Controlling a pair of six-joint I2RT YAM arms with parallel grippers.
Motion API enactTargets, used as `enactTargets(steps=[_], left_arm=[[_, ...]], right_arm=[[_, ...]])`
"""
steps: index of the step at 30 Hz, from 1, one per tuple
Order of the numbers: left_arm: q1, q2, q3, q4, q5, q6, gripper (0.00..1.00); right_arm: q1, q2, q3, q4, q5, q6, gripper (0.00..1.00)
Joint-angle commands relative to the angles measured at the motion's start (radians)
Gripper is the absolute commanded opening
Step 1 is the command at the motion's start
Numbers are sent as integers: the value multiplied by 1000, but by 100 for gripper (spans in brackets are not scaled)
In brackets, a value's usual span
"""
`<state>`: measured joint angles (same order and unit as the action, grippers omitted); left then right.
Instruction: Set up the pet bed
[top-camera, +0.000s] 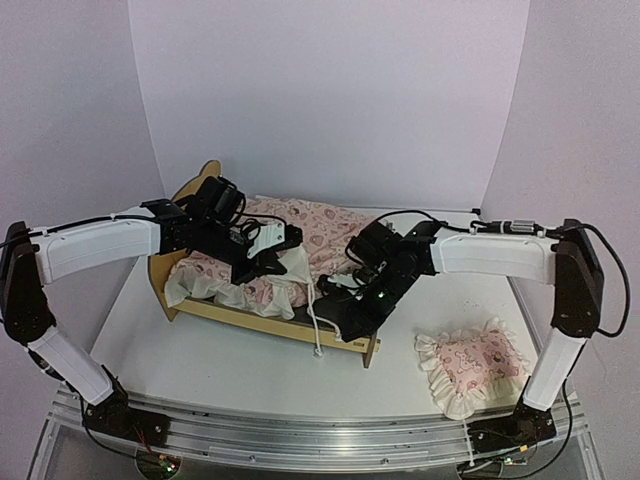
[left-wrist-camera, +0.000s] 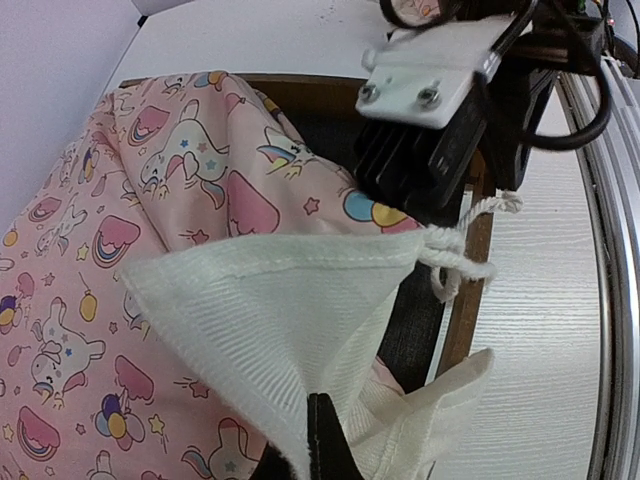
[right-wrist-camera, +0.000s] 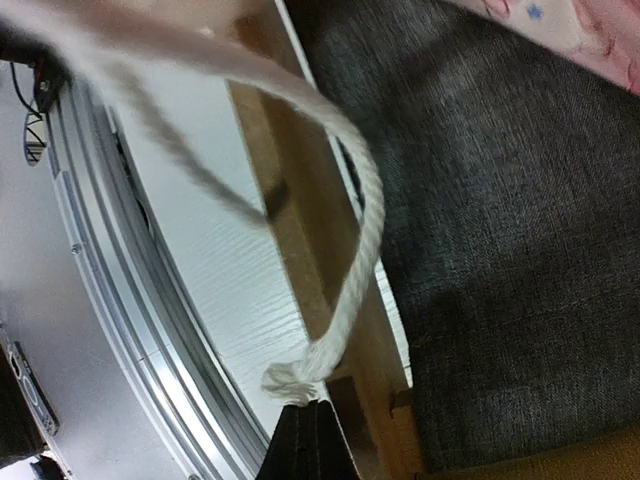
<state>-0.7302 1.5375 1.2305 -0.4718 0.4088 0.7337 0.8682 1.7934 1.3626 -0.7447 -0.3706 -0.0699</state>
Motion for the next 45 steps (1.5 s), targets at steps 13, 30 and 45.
enactTargets(steps=[13, 30, 45], left_arm=[[22, -82, -34, 11, 21, 15, 0], [26, -75, -75, 38, 3, -10, 0], [26, -28, -89, 53, 89, -8, 0]], right_arm=[[-35, -4, 171, -13, 97, 132, 0], [-16, 204, 165, -52, -6, 26, 0], [-16, 92, 244, -169, 109, 21, 38]])
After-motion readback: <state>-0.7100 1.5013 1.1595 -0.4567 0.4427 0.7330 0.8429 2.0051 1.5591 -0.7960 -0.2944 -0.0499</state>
